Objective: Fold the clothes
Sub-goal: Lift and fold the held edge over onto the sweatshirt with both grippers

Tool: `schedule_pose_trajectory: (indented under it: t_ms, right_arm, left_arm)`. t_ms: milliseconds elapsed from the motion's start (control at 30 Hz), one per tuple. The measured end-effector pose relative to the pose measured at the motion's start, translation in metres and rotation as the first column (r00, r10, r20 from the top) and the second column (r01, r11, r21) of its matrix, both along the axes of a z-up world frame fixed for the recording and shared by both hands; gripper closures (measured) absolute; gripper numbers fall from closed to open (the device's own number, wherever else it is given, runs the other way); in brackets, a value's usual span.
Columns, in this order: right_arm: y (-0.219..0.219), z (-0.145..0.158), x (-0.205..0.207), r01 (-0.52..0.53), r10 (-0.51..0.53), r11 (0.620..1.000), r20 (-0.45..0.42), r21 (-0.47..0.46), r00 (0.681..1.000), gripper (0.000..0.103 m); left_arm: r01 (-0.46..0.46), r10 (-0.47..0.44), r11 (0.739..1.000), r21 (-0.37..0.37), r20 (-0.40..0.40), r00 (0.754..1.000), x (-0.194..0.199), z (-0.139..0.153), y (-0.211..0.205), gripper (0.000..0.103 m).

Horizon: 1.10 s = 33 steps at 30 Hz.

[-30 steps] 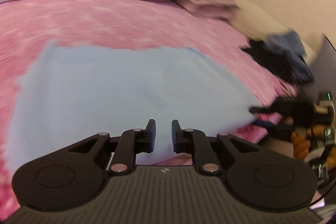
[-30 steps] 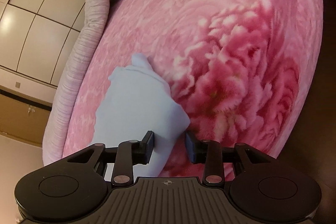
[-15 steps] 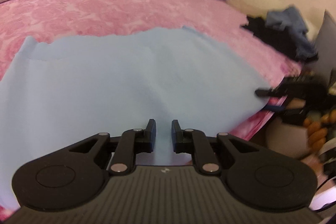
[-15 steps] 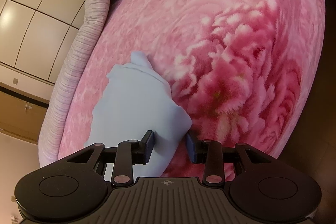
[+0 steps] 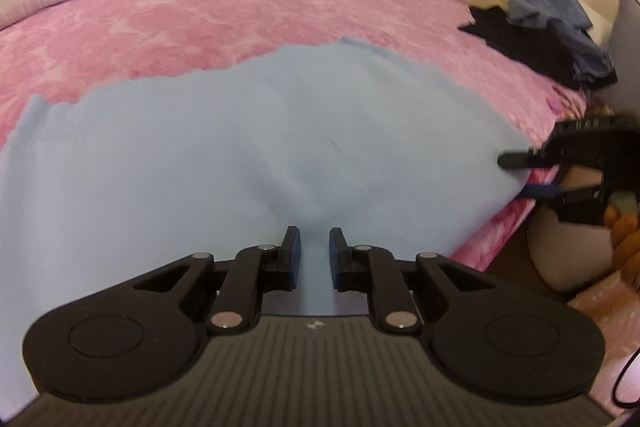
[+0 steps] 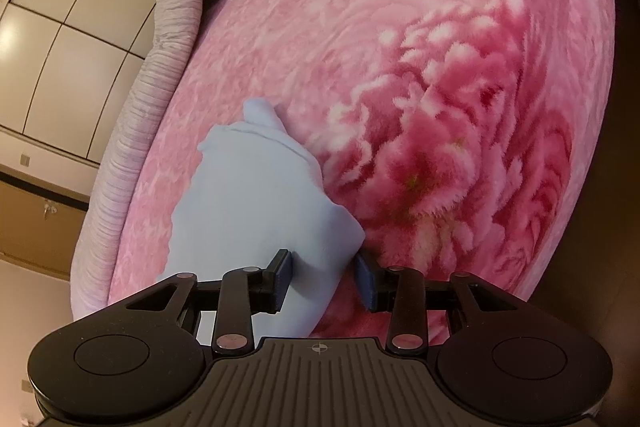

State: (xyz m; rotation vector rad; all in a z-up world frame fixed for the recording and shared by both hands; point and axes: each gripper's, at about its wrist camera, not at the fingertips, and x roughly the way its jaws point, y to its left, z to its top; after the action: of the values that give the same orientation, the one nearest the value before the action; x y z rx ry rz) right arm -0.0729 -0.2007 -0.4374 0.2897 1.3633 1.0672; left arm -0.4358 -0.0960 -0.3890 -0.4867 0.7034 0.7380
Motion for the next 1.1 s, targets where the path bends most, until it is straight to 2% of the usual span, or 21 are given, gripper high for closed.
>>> schedule_pose_trajectory:
  t_ms: [100,167,267,300,333,367,400,433,467,500,567,600,667,733,800,867,900,933,967,1033,1100]
  right_arm:
    - [0.002,0.001,-0.002,-0.004,0.004,1.0,0.012,0.0,1.0,0.064]
    - [0.004,0.003,-0.006,-0.02,0.021,1.0,0.052,-0.01,0.998,0.066]
    - [0.017,0.014,-0.019,-0.094,0.113,0.991,0.208,-0.099,0.972,0.079]
    - [0.024,0.022,-0.03,-0.128,0.161,0.983,0.291,-0.13,0.943,0.081]
    - [0.031,0.03,-0.042,-0.16,0.212,0.973,0.376,-0.164,0.902,0.09]
    - [0.038,0.039,-0.054,-0.189,0.262,0.961,0.455,-0.2,0.851,0.093]
    - [0.043,0.047,-0.071,-0.212,0.299,0.953,0.546,-0.218,0.782,0.094]
    - [0.047,0.055,-0.09,-0.233,0.33,0.944,0.633,-0.234,0.7,0.094]
    - [0.049,0.064,-0.11,-0.26,0.347,0.937,0.718,-0.234,0.604,0.095]
    - [0.048,0.074,-0.135,-0.305,0.353,0.926,0.796,-0.222,0.492,0.095]
    - [0.043,0.09,-0.179,-0.425,0.352,0.884,0.878,-0.197,0.325,0.096]
    - [0.04,0.096,-0.201,-0.491,0.351,0.85,0.901,-0.191,0.256,0.096]
    - [0.031,0.102,-0.245,-0.635,0.348,0.747,0.93,-0.197,0.121,0.096]
    - [0.025,0.097,-0.284,-0.743,0.366,0.627,0.93,-0.233,0.017,0.096]
    - [0.026,0.08,-0.319,-0.808,0.42,0.503,0.904,-0.306,-0.081,0.095]
    - [0.029,0.058,-0.345,-0.828,0.494,0.389,0.85,-0.403,-0.182,0.087]
    - [0.029,0.049,-0.353,-0.826,0.515,0.35,0.827,-0.443,-0.225,0.083]
    - [0.028,0.04,-0.361,-0.82,0.533,0.312,0.803,-0.479,-0.267,0.07]
    - [0.023,0.039,-0.364,-0.824,0.517,0.3,0.808,-0.481,-0.283,0.06]
    - [0.013,0.049,-0.356,-0.857,0.488,0.274,0.831,-0.436,-0.267,0.056]
    - [0.002,0.063,-0.341,-0.887,0.448,0.275,0.866,-0.369,-0.221,0.054]
  left_arm:
    - [-0.112,0.112,0.994,-0.009,0.043,0.993,-0.031,0.008,0.007,0.09]
    - [-0.228,0.233,0.971,-0.068,0.086,0.969,-0.065,0.008,0.013,0.09]
    - [-0.351,0.369,0.925,-0.149,0.125,0.921,-0.112,0.009,0.02,0.091]
    - [-0.382,0.404,0.909,-0.165,0.133,0.905,-0.125,0.01,0.02,0.091]
    - [-0.402,0.427,0.899,-0.176,0.144,0.893,-0.137,0.011,0.021,0.091]
    - [-0.417,0.445,0.89,-0.184,0.153,0.882,-0.147,0.012,0.021,0.091]
    - [-0.432,0.462,0.882,-0.19,0.163,0.872,-0.157,0.013,0.02,0.091]
    - [-0.445,0.476,0.875,-0.194,0.171,0.862,-0.164,0.014,0.02,0.091]
    - [-0.457,0.49,0.868,-0.196,0.179,0.853,-0.171,0.016,0.02,0.091]
    - [-0.465,0.501,0.862,-0.202,0.193,0.844,-0.178,0.017,0.019,0.091]
    - [-0.477,0.522,0.849,-0.226,0.227,0.822,-0.192,0.018,0.015,0.091]
    - [-0.481,0.534,0.842,-0.244,0.244,0.81,-0.198,0.018,0.013,0.091]
    - [-0.488,0.555,0.827,-0.279,0.269,0.787,-0.211,0.016,0.008,0.091]
    - [-0.496,0.578,0.81,-0.312,0.285,0.765,-0.222,0.013,0.002,0.091]
    - [-0.506,0.595,0.797,-0.33,0.281,0.753,-0.23,0.008,-0.004,0.091]
    - [-0.51,0.6,0.792,-0.337,0.269,0.754,-0.232,0.006,-0.01,0.091]
    - [-0.506,0.598,0.793,-0.34,0.27,0.755,-0.232,0.006,-0.014,0.091]
    - [-0.502,0.595,0.794,-0.343,0.272,0.756,-0.232,0.006,-0.017,0.091]
    - [-0.498,0.594,0.795,-0.348,0.28,0.754,-0.232,0.006,-0.019,0.09]
    - [-0.487,0.593,0.795,-0.361,0.298,0.748,-0.232,0.007,-0.02,0.087]
    - [-0.464,0.584,0.801,-0.379,0.323,0.745,-0.228,0.008,-0.014,0.082]
